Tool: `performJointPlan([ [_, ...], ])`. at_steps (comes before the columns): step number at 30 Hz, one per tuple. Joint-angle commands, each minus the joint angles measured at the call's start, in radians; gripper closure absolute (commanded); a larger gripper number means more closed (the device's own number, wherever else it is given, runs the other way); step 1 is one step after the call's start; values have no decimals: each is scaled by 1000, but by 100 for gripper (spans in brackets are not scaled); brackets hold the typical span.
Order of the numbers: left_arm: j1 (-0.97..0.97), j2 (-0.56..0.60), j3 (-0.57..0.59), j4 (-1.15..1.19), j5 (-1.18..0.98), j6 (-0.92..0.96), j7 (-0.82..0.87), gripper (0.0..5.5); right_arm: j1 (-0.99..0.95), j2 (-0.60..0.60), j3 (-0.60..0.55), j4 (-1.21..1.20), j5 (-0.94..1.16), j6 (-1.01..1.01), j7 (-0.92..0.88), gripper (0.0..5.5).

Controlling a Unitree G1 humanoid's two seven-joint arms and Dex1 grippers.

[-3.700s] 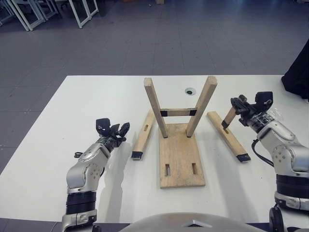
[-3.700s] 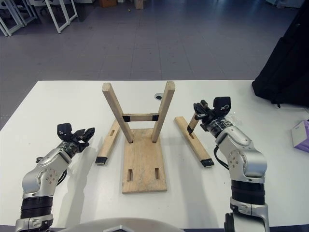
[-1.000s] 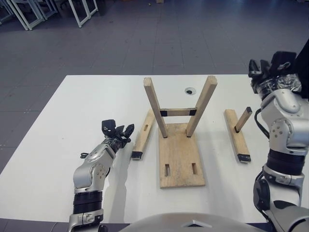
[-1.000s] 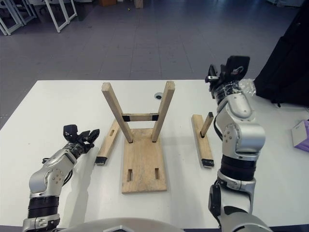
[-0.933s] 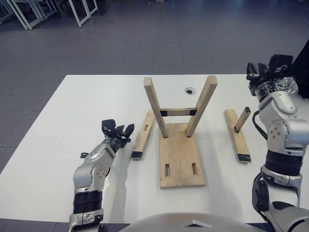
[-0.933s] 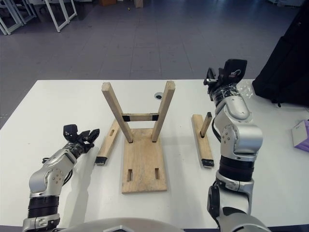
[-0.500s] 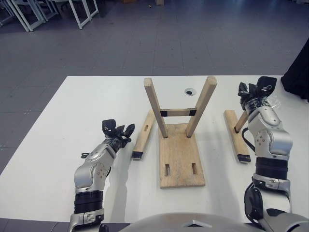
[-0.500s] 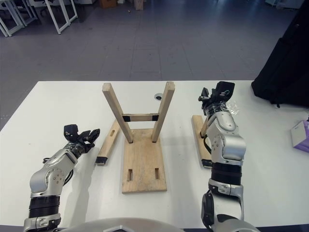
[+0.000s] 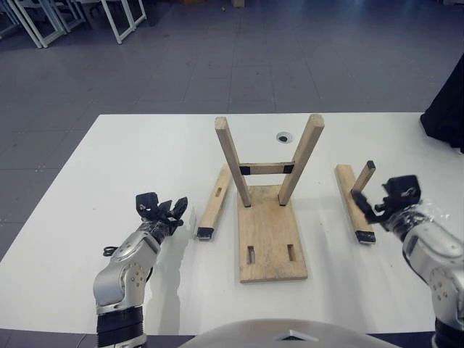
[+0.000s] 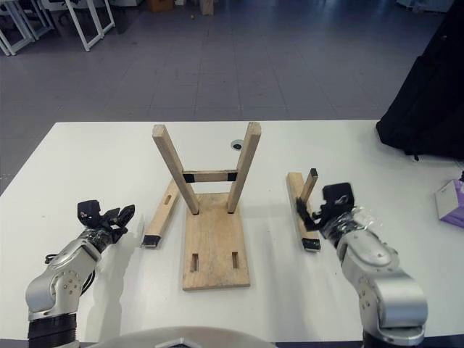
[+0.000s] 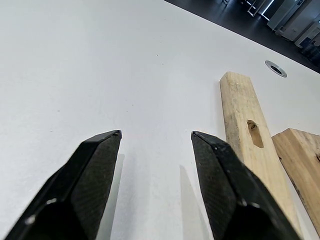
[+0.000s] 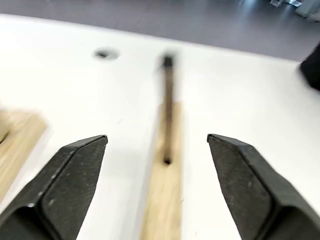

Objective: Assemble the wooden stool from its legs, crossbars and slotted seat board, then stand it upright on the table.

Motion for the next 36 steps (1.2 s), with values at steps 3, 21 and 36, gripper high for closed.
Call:
performJointPlan([
  [3,-7,23,-12,-25,-7,41,-17,291,105,-1,66,156,-99,-112,8,174],
  [21,227,371,-415,-361,143,256,-212,291,96,140,47,375,-138,-258,21,348],
  [36,89,301,-576,-300,200,302,-187,291,-117,125,23,357,-107,-243,67,348],
])
